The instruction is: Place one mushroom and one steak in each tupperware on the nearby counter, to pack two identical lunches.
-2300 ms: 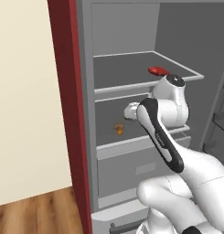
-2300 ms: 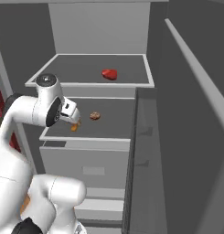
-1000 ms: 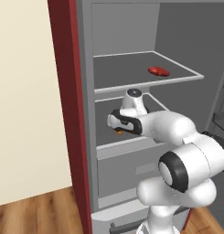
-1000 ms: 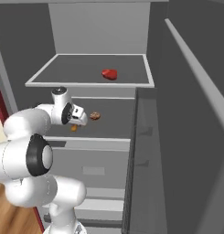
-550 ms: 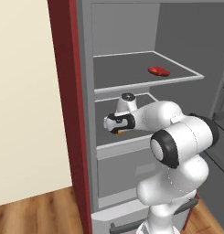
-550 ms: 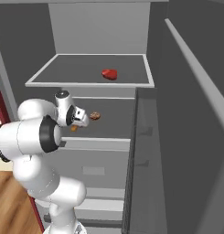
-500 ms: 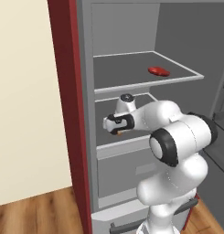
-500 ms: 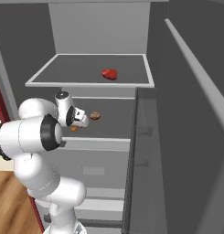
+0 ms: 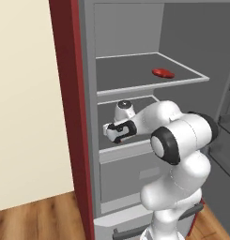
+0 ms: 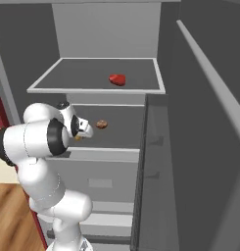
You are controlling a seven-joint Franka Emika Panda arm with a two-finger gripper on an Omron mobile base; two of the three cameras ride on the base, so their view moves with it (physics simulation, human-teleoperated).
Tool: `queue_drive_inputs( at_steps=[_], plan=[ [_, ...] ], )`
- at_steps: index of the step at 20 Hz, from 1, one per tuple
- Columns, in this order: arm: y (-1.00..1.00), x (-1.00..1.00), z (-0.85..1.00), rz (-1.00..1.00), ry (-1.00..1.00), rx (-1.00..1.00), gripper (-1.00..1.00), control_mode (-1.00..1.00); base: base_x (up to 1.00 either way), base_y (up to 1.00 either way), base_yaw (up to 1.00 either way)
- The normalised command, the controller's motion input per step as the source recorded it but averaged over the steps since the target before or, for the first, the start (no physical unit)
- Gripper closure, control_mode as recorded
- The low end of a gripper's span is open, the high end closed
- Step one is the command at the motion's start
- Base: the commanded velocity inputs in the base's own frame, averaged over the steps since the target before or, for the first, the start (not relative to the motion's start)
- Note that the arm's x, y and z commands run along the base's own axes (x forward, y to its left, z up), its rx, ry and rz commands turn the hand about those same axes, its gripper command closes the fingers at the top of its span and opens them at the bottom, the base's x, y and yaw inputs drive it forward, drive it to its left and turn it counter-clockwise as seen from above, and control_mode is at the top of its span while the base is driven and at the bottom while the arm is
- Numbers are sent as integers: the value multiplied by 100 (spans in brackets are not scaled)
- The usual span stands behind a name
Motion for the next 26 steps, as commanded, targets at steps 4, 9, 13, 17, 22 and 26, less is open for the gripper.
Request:
queue_drive_inputs(
  at_steps=[4, 9, 13, 17, 22, 26],
  plan=[
    [0, -35, 16, 0, -9, 0, 100, -100, 0, 0, 0],
    [10, -100, 59, -4, -16, 0, 100, -100, 0, 0, 0],
    [15, -100, 83, -14, -7, 7, 100, -100, 0, 0, 0],
    [5, -100, 100, -21, 0, 18, 100, -100, 0, 0, 0],
    [0, -100, 100, -18, 0, 21, 100, -100, 0, 0, 0],
    [0, -100, 98, -12, 0, 12, 100, -100, 0, 0, 0]
  ],
)
